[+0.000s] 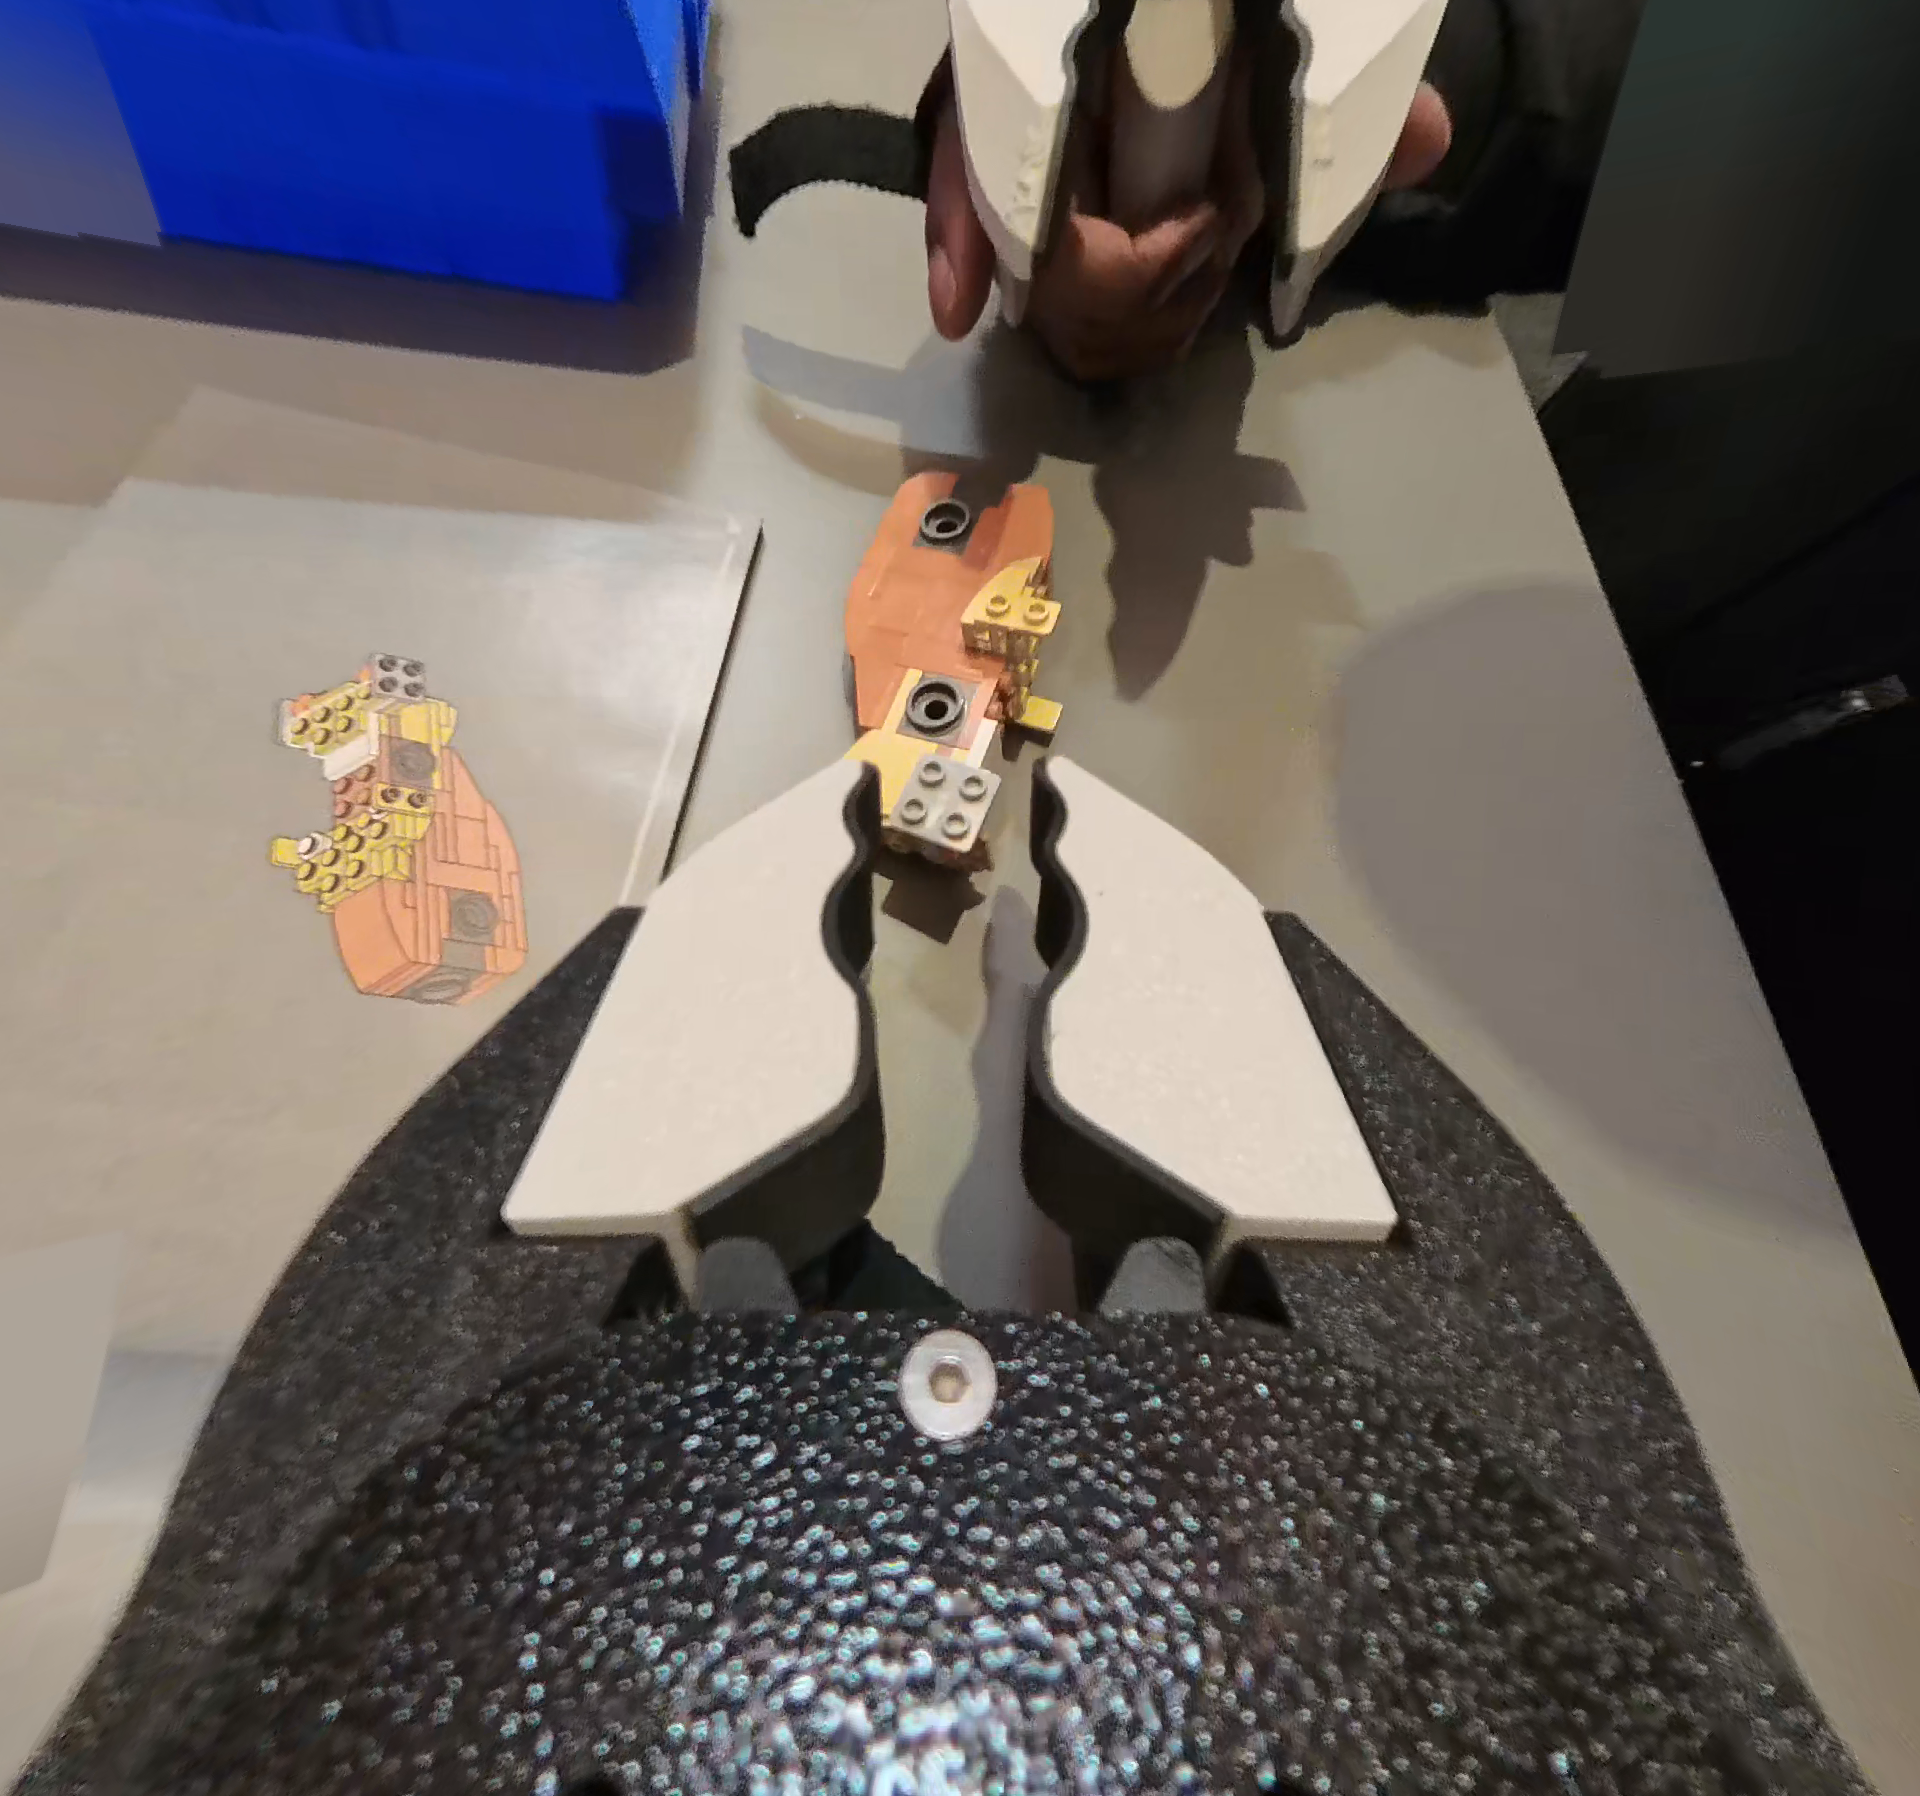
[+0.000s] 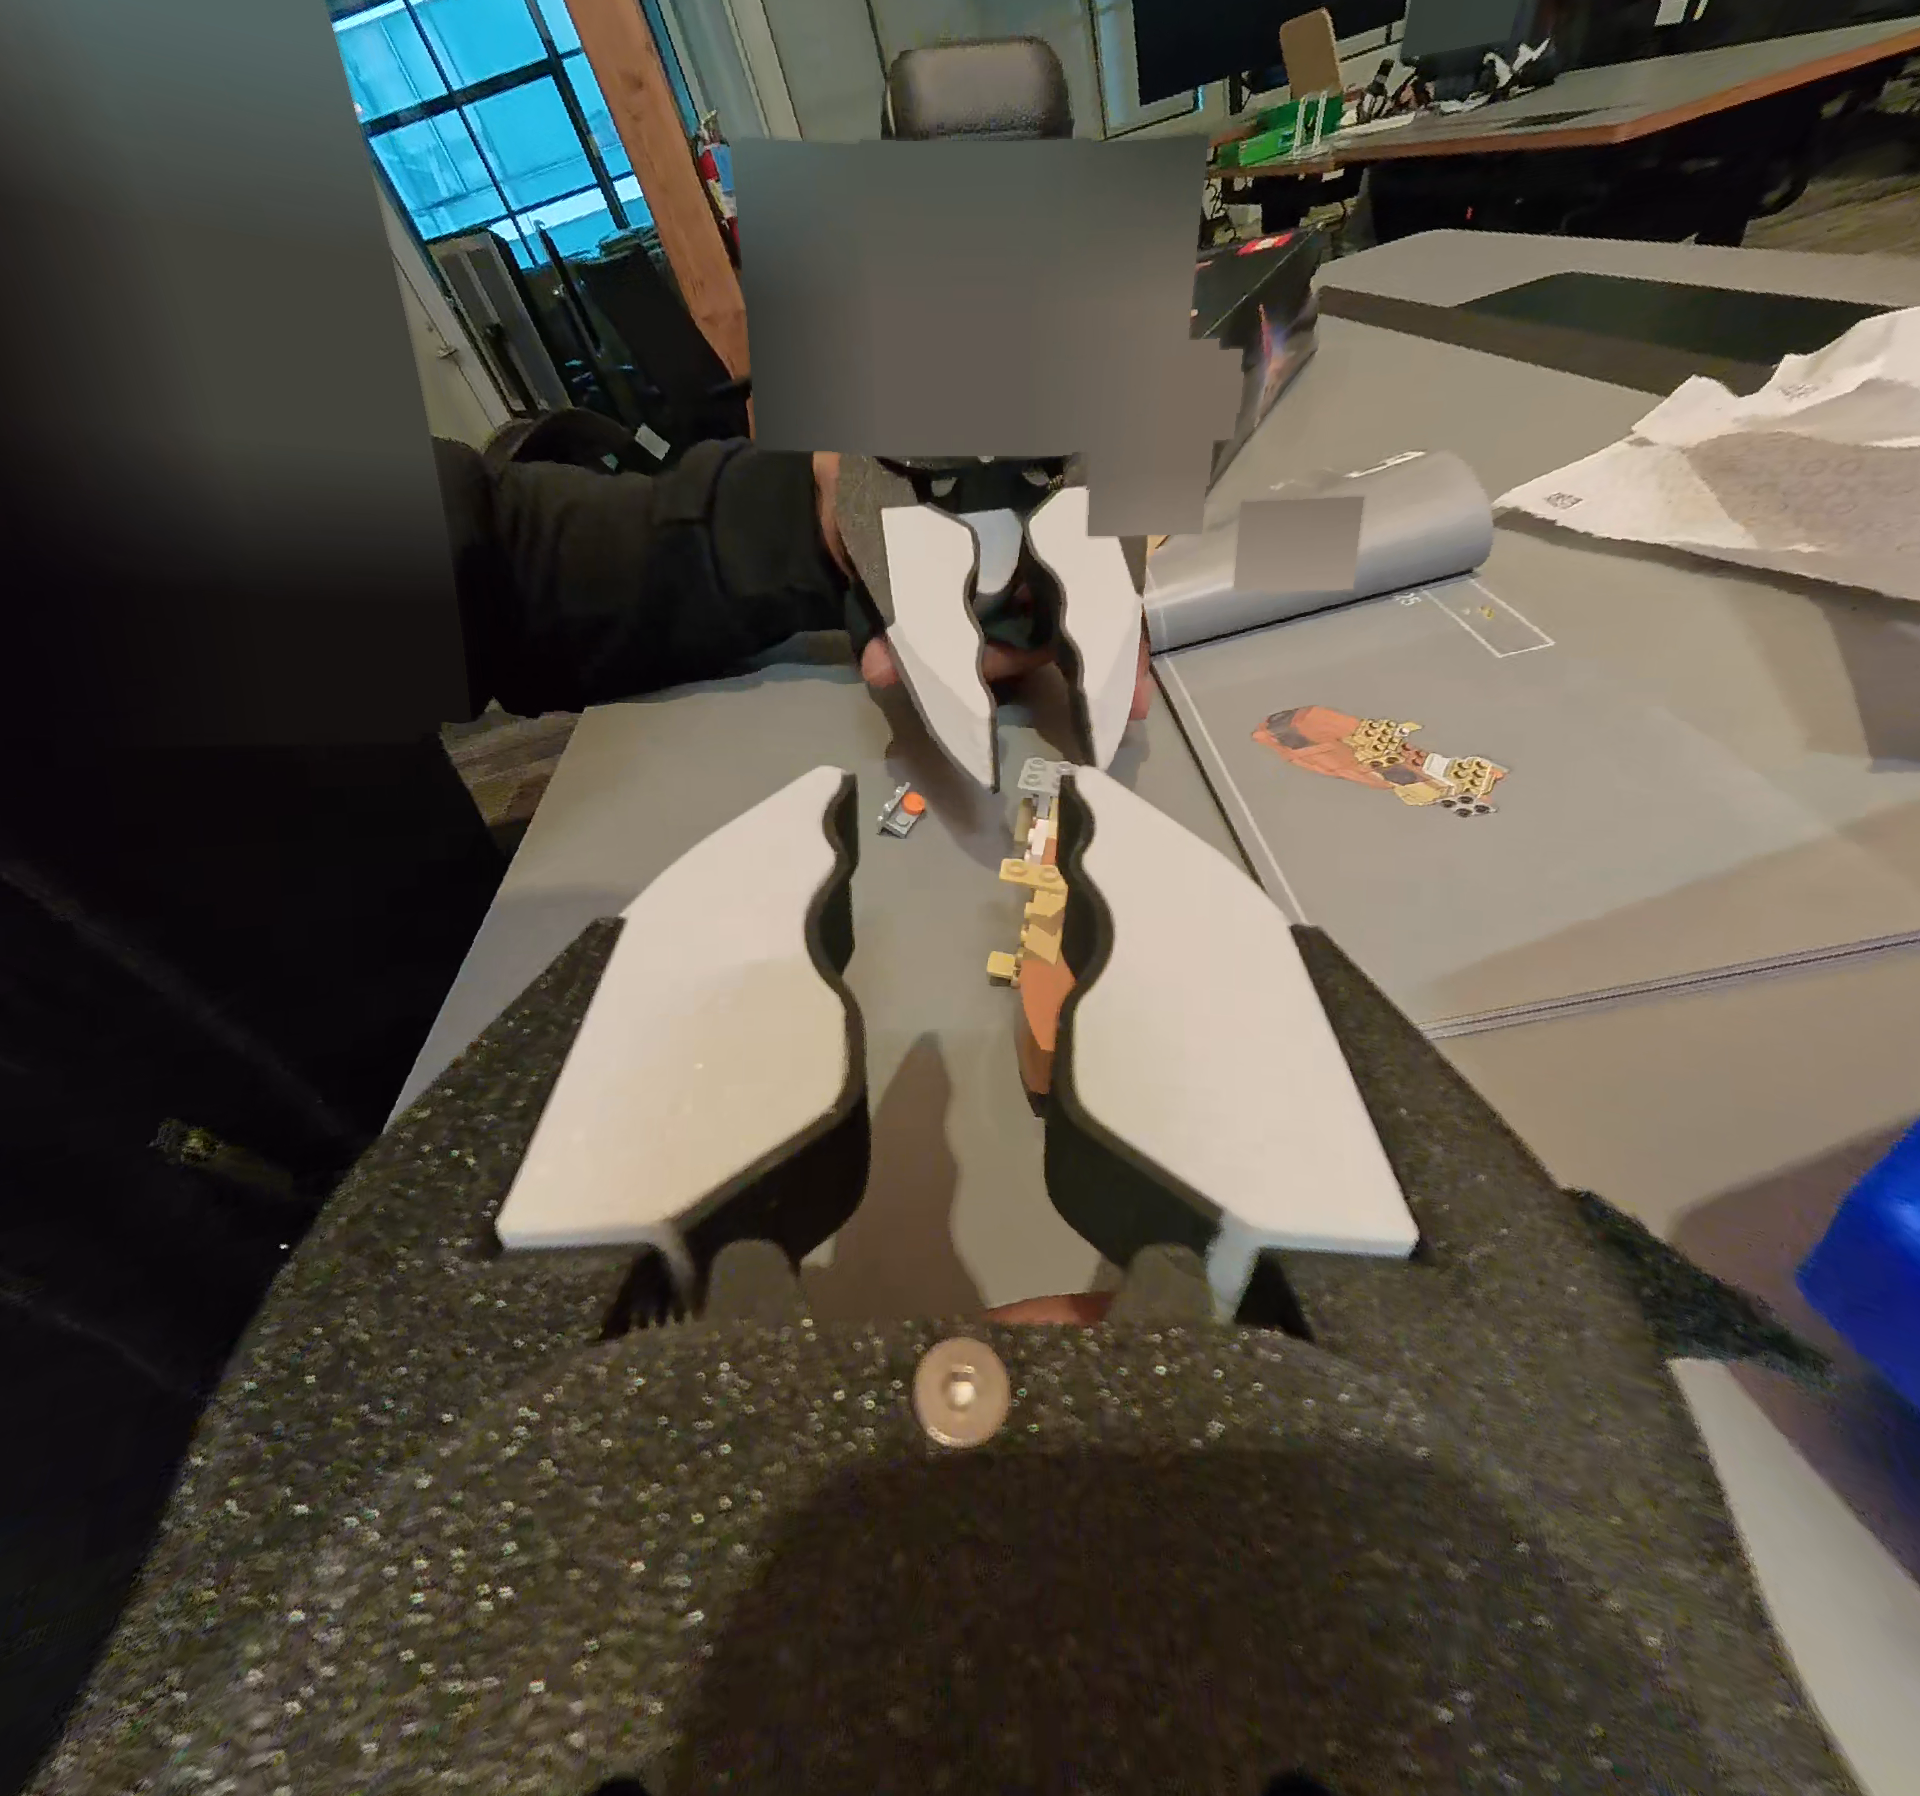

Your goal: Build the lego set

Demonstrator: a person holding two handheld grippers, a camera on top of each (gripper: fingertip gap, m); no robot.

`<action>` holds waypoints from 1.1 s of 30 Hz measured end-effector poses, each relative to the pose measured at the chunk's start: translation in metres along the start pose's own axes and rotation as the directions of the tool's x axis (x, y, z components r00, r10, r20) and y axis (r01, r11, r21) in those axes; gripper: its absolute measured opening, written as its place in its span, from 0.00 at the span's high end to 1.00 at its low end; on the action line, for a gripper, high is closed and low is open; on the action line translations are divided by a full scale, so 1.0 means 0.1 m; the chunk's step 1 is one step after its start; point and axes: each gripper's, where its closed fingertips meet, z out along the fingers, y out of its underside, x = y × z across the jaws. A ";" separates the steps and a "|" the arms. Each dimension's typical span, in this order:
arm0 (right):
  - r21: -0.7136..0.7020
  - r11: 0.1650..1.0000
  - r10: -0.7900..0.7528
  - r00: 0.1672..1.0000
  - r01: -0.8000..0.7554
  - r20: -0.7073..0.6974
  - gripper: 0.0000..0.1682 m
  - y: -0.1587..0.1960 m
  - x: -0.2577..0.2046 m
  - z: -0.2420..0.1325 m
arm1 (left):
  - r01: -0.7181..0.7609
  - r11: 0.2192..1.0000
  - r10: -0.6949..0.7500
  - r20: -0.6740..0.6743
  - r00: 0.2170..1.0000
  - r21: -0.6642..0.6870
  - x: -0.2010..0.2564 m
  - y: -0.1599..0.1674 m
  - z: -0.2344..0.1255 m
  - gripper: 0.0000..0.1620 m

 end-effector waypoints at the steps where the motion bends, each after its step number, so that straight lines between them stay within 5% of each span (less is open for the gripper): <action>1: -0.001 1.000 -0.001 1.000 0.001 0.001 0.78 0.00 0.00 0.00 | -0.004 1.000 0.004 0.009 1.000 -0.015 -0.01 0.01 0.01 0.84; 20: -0.036 0.999 0.015 0.997 -0.012 0.082 0.79 0.05 -0.11 0.00 | -0.141 0.962 0.122 -0.093 0.988 -0.233 -0.09 0.05 0.05 0.88; 33: -0.045 0.999 0.033 0.994 -0.028 0.107 0.80 0.07 -0.14 -0.02 | -0.300 0.869 0.243 -0.188 0.952 -0.394 -0.03 0.08 0.08 0.89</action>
